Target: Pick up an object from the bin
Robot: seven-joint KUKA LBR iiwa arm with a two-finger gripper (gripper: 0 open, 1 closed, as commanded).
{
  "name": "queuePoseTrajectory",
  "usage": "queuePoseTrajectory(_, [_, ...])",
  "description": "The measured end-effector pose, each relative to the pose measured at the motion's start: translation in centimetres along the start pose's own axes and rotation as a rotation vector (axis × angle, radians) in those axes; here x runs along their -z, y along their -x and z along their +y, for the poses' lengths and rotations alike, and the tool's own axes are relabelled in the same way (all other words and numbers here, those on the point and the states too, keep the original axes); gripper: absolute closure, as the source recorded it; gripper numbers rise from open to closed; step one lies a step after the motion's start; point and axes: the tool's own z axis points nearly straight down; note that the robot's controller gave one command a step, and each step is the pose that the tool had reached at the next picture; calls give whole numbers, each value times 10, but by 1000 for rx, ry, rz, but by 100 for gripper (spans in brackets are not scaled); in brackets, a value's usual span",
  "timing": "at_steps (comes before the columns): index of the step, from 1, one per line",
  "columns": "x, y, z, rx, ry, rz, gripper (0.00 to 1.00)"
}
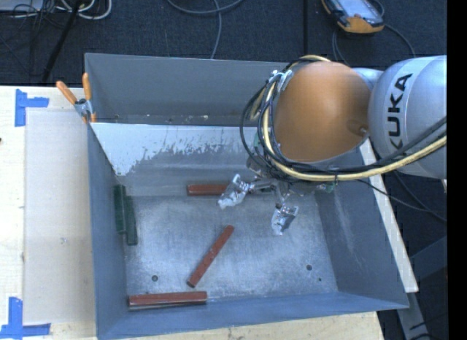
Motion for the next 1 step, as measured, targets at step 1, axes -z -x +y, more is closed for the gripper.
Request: queuePoseTrajectory(1, [0,0,0,-1,0,0,0])
